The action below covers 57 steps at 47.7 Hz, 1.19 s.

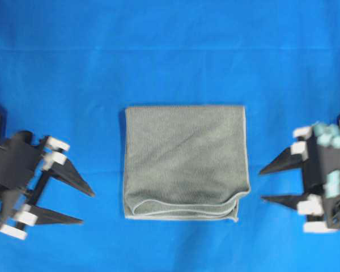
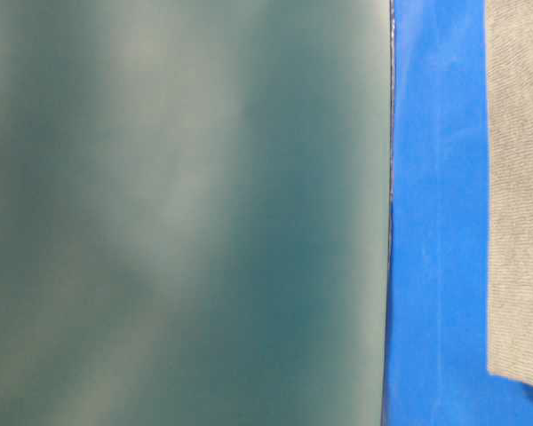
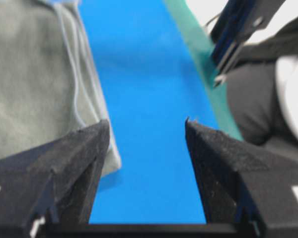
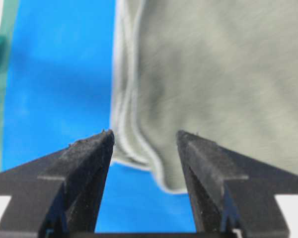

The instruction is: Fold a large towel.

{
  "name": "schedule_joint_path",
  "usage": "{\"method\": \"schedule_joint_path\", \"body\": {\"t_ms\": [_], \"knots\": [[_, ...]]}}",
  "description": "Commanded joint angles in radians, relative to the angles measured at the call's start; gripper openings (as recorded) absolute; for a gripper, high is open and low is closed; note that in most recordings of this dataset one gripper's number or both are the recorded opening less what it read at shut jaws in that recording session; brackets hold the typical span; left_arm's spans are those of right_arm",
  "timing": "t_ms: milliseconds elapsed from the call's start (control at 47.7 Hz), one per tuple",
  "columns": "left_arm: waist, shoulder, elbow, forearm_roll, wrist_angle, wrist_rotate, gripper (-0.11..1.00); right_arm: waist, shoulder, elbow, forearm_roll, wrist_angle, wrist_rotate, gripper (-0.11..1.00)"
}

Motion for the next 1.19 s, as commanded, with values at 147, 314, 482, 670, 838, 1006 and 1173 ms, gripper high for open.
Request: {"method": "schedule_joint_path", "body": {"t_ms": [147, 314, 482, 670, 838, 1006, 1173], "knots": [[0.051, -0.253, 0.069, 0.009, -0.002, 0.078, 0.58, -0.023, -0.175, 0.049, -0.155, 0.109, 0.028, 0.58], [0.118, -0.403, 0.126, 0.009, 0.012, 0.169, 0.58, -0.031, -0.259, 0.1, -0.282, 0.212, 0.118, 0.58], [0.23, -0.561, 0.21, 0.009, 0.038, 0.19, 0.58, -0.031, -0.345, 0.179, -0.431, 0.313, 0.287, 0.58], [0.341, -0.715, 0.313, 0.005, 0.061, 0.187, 0.58, -0.031, -0.425, 0.29, -0.486, 0.344, 0.407, 0.58], [0.359, -0.756, 0.341, 0.003, 0.098, 0.186, 0.58, -0.031, -0.426, 0.357, -0.486, 0.285, 0.482, 0.58], [0.362, -0.752, 0.342, 0.003, 0.1, 0.186, 0.58, -0.031, -0.407, 0.364, -0.491, 0.272, 0.494, 0.56], [0.362, -0.752, 0.342, 0.003, 0.098, 0.186, 0.58, -0.031, -0.408, 0.362, -0.494, 0.273, 0.494, 0.51]]}}
